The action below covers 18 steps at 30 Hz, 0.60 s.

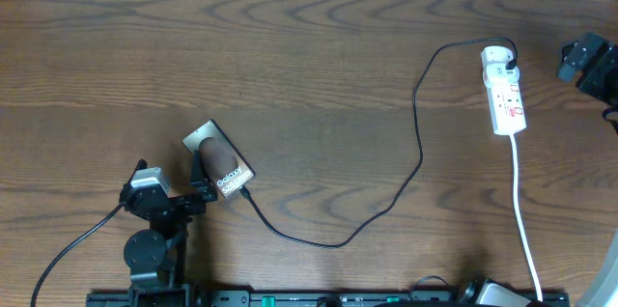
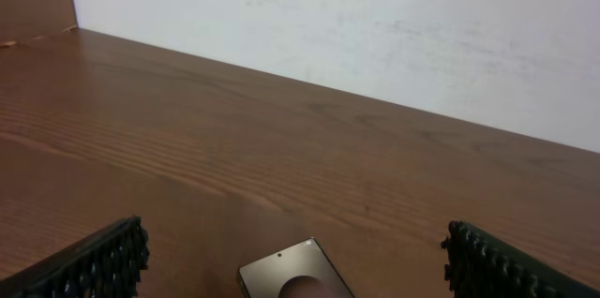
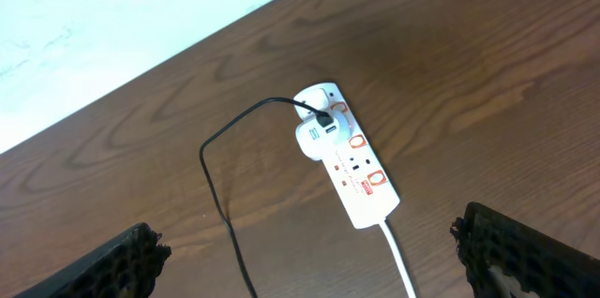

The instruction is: Plug charger to phone and switch on socket

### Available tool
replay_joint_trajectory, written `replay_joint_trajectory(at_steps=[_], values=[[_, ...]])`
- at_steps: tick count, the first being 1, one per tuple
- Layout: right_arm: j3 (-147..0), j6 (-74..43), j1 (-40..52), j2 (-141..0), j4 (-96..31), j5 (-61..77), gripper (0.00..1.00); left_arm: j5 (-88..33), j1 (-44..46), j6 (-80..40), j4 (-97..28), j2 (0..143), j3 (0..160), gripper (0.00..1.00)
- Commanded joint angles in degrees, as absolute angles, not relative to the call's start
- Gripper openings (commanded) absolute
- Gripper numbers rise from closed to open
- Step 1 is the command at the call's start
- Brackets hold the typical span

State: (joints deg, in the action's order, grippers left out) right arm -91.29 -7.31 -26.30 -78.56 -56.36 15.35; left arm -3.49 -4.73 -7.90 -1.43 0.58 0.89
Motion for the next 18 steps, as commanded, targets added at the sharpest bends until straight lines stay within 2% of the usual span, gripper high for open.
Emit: replay_joint_trajectory(at_steps=[1, 10, 14, 18], values=[[-91.37, -8.10, -26.92, -78.00, -56.40, 15.11, 0.99, -3.38, -4.97, -8.43, -3.88, 0.23, 0.27, 1.00], [-88.75, -8.14, -26.68, -76.14, -55.90, 20.27, 0.99, -3.40, -4.97, -8.43, -3.88, 0.23, 0.27, 1.00], [-81.62, -8.14, -23.73, -71.61, -48.18, 21.37, 0.99, -3.40, -4.97, -8.43, -3.88, 0.23, 0.27, 1.00], [-69.14, -8.12, -19.25, -64.03, -34.50, 21.37, 0.99, -3.38, -4.97, -8.43, -3.88, 0.23, 0.27, 1.00]])
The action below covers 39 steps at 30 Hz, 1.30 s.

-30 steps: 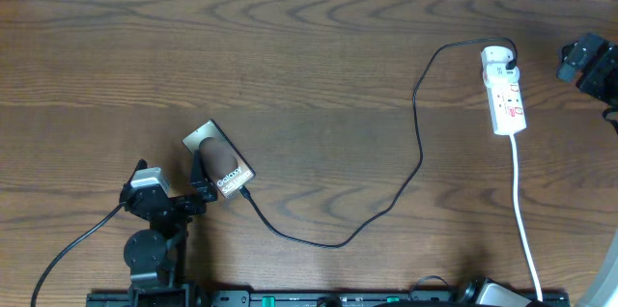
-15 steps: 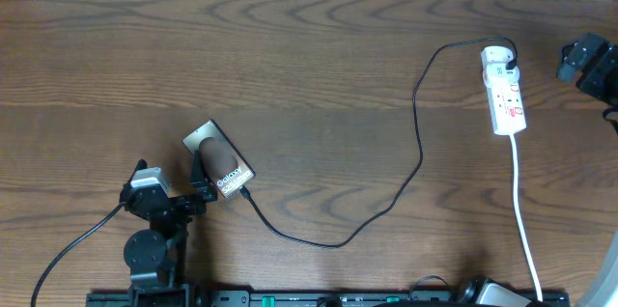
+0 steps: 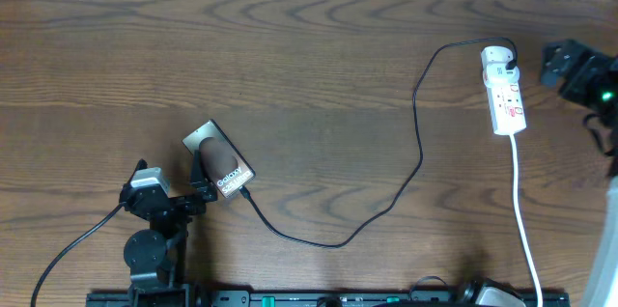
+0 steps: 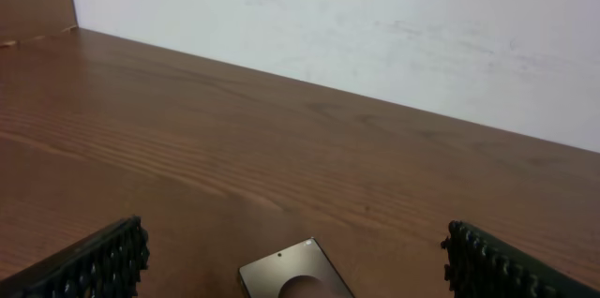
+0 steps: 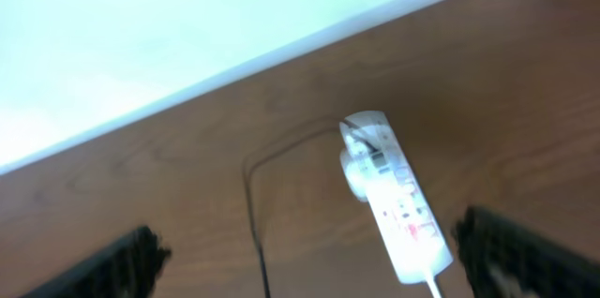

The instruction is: Plug charger to phone and switch on socket

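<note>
The phone (image 3: 219,160) lies face down on the wood table at lower left, a black charger cable (image 3: 417,143) plugged into its near end. That cable runs to a white adapter in the white socket strip (image 3: 505,89) at the right. My left gripper (image 3: 198,194) sits just below the phone, open, with the phone's top edge (image 4: 293,267) between its pads (image 4: 105,256). Beside the strip's far end at the right edge is my right gripper (image 3: 560,59), also open. Its blurred view shows the strip (image 5: 394,197) ahead and below.
The strip's white lead (image 3: 525,230) runs down to the table's front edge. A black rail (image 3: 290,298) lines that edge. A white wall (image 4: 375,17) stands beyond the table's far side.
My right gripper has shifted left, closer to the socket strip's far end, and its view has tilted and blurred. The left gripper, phone and cable have not moved.
</note>
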### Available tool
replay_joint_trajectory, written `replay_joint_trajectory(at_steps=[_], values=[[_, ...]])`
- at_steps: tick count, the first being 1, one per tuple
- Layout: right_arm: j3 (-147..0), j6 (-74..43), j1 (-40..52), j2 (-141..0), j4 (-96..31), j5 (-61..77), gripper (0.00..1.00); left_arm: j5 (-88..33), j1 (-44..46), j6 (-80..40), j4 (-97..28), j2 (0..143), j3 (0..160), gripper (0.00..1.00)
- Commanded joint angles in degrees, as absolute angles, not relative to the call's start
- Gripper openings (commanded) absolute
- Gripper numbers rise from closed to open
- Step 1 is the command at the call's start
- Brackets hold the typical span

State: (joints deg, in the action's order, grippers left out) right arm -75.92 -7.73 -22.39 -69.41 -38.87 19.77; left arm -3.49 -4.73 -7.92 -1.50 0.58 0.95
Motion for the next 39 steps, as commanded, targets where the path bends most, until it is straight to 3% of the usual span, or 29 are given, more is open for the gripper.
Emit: replay_joint_trajectory(at_steps=[1, 12, 19, 32, 39], values=[[-65.28, -8.12, -18.00, -61.73, -30.55, 21.34, 0.99, -3.40, -4.97, -8.43, -3.88, 0.23, 0.27, 1.00], [-20.88, -8.08, -7.73, -34.74, 15.90, 19.88, 0.99, -3.38, -4.97, -8.43, -3.88, 0.23, 0.27, 1.00], [-1.91, -8.05, -6.13, -22.61, 30.98, 18.04, 0.99, -3.40, -4.97, -8.43, -3.88, 0.23, 0.27, 1.00], [-0.32, -6.76, -5.17, 0.27, -1.04, 16.10, 0.99, -3.38, -4.97, -8.43, -3.88, 0.23, 0.27, 1.00], [-0.32, -6.57, -5.04, -0.49, -3.09, 15.97, 0.99, -3.40, -4.97, -8.43, -3.88, 0.23, 0.27, 1.00]])
